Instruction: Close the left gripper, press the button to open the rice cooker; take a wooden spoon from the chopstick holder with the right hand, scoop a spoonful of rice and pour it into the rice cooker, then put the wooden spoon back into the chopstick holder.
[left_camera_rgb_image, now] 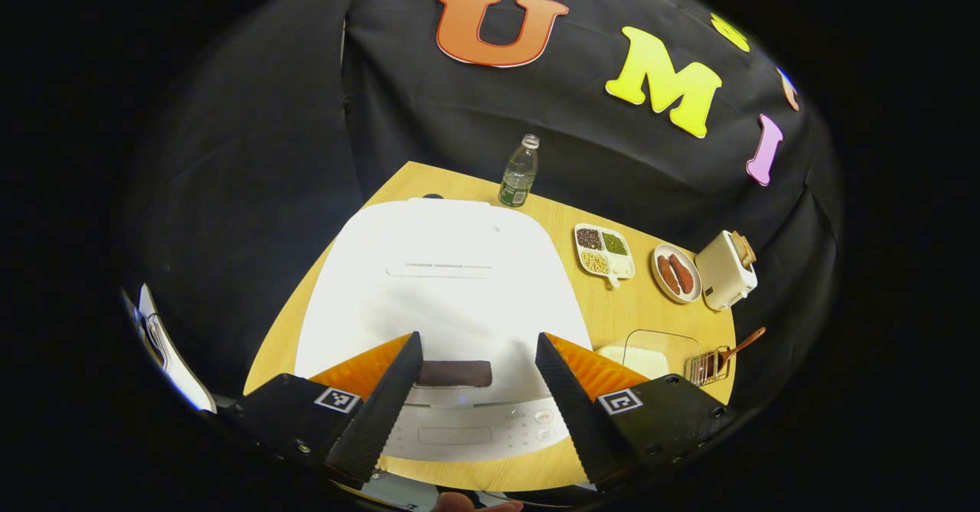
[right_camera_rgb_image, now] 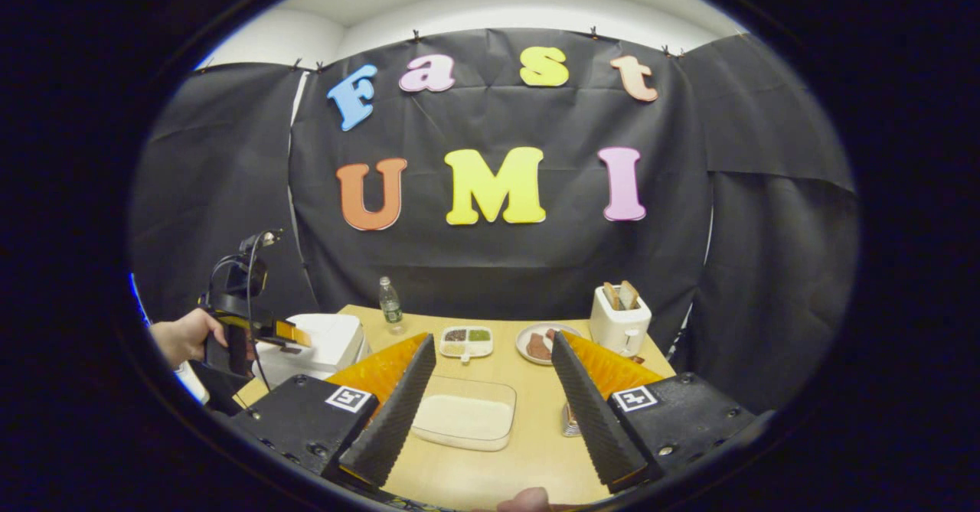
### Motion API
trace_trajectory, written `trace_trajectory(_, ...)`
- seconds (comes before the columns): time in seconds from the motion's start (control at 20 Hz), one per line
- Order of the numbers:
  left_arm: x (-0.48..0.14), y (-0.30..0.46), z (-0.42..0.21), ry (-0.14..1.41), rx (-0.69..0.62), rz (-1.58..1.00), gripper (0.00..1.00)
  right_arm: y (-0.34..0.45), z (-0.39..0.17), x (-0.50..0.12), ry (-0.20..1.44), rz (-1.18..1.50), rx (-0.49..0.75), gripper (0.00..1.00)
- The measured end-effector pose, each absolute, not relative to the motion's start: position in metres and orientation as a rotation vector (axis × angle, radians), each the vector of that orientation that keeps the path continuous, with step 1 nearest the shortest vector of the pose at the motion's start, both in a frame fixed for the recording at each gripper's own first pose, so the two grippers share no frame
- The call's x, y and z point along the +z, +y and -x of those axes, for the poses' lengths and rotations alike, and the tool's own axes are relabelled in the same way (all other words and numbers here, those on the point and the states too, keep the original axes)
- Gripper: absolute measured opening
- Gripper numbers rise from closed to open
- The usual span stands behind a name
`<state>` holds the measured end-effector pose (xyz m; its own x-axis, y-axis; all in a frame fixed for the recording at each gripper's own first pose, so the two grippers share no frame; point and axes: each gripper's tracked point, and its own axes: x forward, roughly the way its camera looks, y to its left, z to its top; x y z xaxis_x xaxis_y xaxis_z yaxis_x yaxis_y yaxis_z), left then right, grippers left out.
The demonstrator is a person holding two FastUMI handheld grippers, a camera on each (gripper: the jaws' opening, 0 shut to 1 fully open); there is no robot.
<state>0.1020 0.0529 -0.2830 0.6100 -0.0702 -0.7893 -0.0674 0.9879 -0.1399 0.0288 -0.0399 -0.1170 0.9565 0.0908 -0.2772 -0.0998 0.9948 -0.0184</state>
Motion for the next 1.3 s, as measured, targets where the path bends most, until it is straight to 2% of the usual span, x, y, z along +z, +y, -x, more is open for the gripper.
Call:
trace_trajectory(0.2,-0.300,0.053,-0.080,0.967,0.005,0.171,0.97,-0.027,-0.033,-0.127,0.294,0.019,0.131,0.99)
trace_trajectory(0.55,-0.307,0.053,-0.081,0.966,0.033,0.117,0.96,-0.024,-0.042,-0.137,0.310,-0.014,0.151,0.99)
trace_trajectory(0.8,-0.313,0.053,-0.080,0.935,0.064,0.049,0.96,-0.030,-0.048,-0.145,0.318,-0.039,0.154,0.98)
trace_trajectory(1.0,-0.312,0.052,-0.080,0.852,0.081,0.052,0.97,-0.034,-0.059,-0.152,0.336,-0.079,0.174,0.99)
trace_trajectory(1.3,-0.313,0.050,-0.077,0.791,0.087,0.035,0.98,-0.027,-0.078,-0.155,0.353,-0.080,0.253,0.99)
